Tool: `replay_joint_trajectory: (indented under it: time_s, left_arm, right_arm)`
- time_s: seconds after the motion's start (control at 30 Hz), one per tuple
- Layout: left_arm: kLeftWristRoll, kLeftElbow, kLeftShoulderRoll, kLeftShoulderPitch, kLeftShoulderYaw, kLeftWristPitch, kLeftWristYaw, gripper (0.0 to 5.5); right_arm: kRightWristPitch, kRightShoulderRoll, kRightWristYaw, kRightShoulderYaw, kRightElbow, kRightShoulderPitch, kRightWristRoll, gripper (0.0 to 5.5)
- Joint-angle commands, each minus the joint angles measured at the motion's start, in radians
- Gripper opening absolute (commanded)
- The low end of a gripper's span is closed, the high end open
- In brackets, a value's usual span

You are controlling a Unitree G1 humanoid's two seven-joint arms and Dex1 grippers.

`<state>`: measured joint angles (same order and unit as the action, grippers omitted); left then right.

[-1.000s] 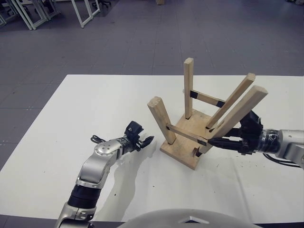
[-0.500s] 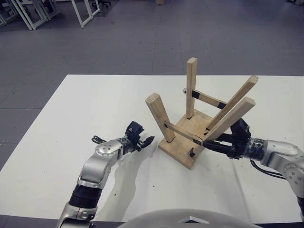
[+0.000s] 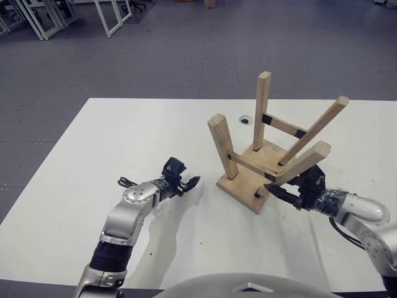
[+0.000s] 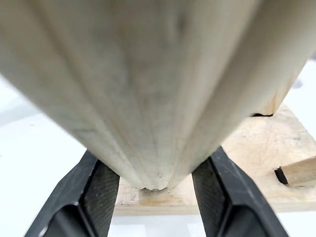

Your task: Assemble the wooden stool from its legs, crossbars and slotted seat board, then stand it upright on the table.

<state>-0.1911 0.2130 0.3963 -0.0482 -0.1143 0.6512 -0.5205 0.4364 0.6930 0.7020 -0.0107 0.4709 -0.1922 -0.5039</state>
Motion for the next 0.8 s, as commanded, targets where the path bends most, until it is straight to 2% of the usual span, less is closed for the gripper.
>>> replay_joint_trajectory:
  time_s: [0.03,0.33,0.43,0.6,0.7,0.8]
  left_arm:
    - [-0.002,0.01,0.002,-0.007,0.007,-0.009,0.004,3.22]
    - [-0.007,0.013,-0.009,-0.037,-0.002,-0.01,-0.003,3.22]
    - [-0.014,0.038,-0.04,-0.064,0.035,-0.084,0.024,3.22]
    - [-0.055,0.199,-0.121,-0.184,0.141,-0.355,0.086,3.22]
    - [-0.083,0.284,-0.121,-0.295,0.124,-0.348,0.083,3.22]
    - [-0.093,0.324,-0.124,-0.396,0.053,-0.286,0.071,3.22]
  right_arm:
    - [-0.127,-0.021,0.026,0.028,-0.122,-0.069,0.107,2.02]
    - [-0.469,-0.092,0.051,0.098,-0.397,-0.072,0.237,2.02]
    - [-0.526,-0.107,0.029,0.097,-0.439,-0.07,0.253,2.02]
    - [-0.506,-0.116,0.012,0.096,-0.406,-0.044,0.225,2.02]
    - [-0.487,-0.116,0.006,0.098,-0.382,-0.031,0.217,2.02]
    - [-0.476,-0.114,0.004,0.103,-0.374,-0.024,0.222,2.02]
